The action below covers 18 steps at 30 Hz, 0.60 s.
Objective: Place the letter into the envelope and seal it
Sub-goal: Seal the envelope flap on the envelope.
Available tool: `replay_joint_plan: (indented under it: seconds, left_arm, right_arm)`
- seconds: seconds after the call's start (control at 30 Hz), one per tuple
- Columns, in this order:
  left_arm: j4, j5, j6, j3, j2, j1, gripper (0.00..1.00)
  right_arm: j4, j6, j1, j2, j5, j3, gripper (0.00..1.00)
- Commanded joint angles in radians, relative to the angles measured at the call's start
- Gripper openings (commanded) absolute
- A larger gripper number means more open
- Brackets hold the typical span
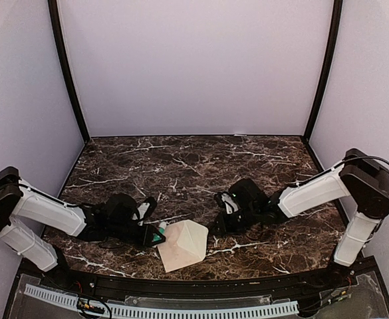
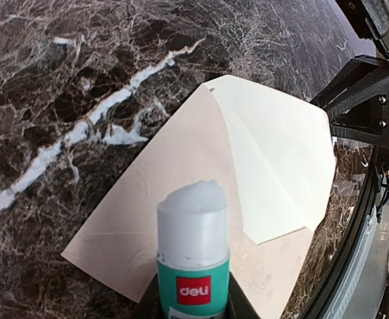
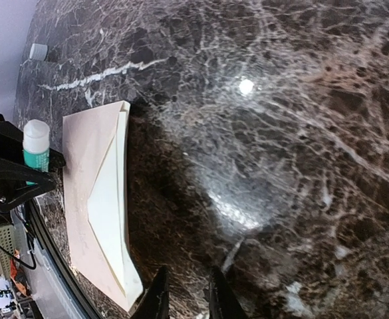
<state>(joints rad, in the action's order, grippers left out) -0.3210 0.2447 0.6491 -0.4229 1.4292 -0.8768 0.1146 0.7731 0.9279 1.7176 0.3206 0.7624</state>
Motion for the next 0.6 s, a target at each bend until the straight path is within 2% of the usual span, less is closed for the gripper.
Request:
replay_joint_plan:
  seconds: [0.0, 0.17, 0.57]
  left_arm:
    - [-0.068, 0.025, 0.01, 0.032, 0.035, 0.004, 0.0]
    - [-0.083, 0.025, 0.018, 0.052, 0.067, 0.004, 0.0]
    - [-0.069, 0.015, 0.027, 0.053, 0.056, 0.003, 0.0]
  right_arm:
    - [0.093, 0.009, 0.022, 0.044, 0.022, 0.049, 0.18]
    - [0.202, 0.023, 0.048, 0.041, 0.088, 0.062, 0.17]
    - [0.258, 0.042, 0.126, 0.169, 0.142, 0.153, 0.15]
